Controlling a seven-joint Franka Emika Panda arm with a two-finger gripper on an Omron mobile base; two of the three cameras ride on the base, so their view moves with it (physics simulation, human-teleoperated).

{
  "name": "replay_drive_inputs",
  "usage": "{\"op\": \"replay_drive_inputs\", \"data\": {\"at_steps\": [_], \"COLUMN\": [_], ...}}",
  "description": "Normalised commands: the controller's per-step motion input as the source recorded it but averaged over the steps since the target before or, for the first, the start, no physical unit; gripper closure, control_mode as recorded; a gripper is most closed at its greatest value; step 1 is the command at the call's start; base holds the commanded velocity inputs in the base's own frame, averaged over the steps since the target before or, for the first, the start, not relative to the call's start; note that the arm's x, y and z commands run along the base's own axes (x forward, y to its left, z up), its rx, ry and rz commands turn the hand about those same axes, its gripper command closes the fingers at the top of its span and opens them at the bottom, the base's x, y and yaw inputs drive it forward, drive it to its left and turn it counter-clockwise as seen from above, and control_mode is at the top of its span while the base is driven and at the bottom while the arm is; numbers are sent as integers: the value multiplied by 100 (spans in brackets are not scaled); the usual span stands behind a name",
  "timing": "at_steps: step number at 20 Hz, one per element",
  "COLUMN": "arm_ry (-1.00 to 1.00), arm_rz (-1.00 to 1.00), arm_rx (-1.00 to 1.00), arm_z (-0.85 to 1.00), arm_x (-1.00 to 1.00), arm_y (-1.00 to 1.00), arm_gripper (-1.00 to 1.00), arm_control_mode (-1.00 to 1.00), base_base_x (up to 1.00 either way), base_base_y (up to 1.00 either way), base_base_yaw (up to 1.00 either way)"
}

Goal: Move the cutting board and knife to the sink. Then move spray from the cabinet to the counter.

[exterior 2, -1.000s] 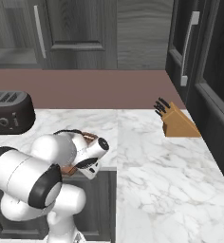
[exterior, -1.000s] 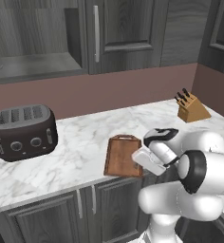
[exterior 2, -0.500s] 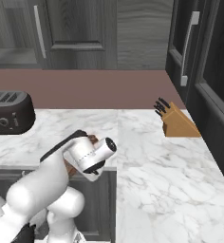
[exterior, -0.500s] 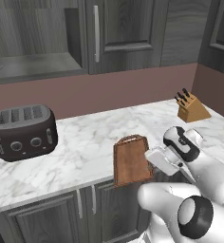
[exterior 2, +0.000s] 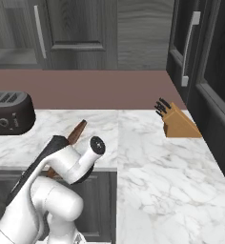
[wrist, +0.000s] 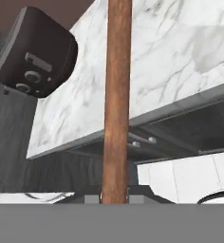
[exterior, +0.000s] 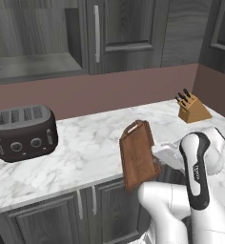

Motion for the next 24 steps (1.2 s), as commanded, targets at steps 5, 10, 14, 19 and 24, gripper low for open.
{"op": "replay_drive_inputs", "data": {"at_steps": [5,10,14,19,24], "arm_ry": [-25,-9,0,0,0], "arm_rz": [-9,-12,0,0,0], "arm_rx": [0,0,0,0,0], "arm_z": [100,52,0,0,0], "arm_x": [-27,-8,0,0,0], "arm_y": [25,5,0,0,0], "arm_gripper": [100,100,100,100,100], "arm_control_mode": [-100,-100,-100,-100,-100], "base_base_x": [0,0,0,0,0], "base_base_y": [0,0,0,0,0], "base_base_yaw": [0,0,0,0,0]}}
